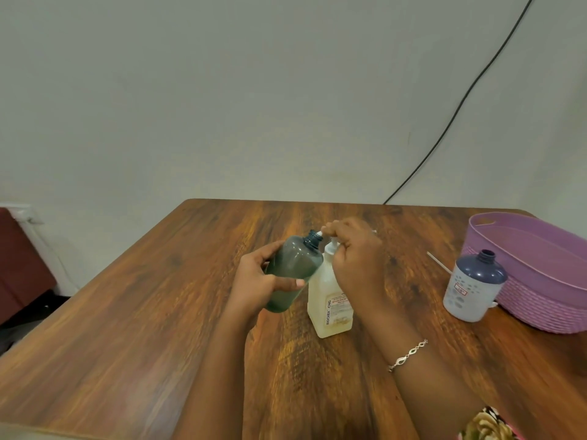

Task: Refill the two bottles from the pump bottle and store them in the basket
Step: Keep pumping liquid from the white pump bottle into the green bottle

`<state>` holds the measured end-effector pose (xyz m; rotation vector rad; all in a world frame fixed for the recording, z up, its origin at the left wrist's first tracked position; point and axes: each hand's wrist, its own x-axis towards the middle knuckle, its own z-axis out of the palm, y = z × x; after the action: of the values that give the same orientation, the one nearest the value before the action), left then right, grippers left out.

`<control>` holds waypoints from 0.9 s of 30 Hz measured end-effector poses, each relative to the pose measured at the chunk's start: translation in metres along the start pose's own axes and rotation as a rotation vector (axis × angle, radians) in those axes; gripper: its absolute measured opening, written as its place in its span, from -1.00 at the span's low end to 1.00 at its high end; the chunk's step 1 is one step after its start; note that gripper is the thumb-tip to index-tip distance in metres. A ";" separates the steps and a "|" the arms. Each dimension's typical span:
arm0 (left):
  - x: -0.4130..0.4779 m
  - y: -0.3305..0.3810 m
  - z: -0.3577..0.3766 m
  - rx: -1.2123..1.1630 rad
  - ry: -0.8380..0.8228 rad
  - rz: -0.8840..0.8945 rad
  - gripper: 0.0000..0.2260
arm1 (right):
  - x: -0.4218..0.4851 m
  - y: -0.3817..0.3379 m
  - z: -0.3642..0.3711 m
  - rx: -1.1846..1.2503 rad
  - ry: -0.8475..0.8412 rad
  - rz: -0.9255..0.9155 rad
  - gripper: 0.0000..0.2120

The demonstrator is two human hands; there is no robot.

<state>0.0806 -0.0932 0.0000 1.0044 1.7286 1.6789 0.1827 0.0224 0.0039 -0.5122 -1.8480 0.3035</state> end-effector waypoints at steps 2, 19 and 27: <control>-0.001 0.001 -0.001 0.001 0.002 0.001 -0.44 | 0.007 0.001 -0.003 0.039 -0.027 0.026 -0.72; -0.005 -0.001 0.001 -0.012 -0.009 -0.003 -0.46 | 0.012 0.001 -0.008 0.059 -0.066 0.016 -0.75; -0.004 -0.004 0.002 -0.003 -0.015 -0.023 -0.42 | -0.004 0.010 0.002 0.013 -0.014 -0.076 -0.74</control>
<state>0.0845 -0.0950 -0.0046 0.9895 1.7215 1.6554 0.1837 0.0295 -0.0051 -0.4314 -1.8734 0.2685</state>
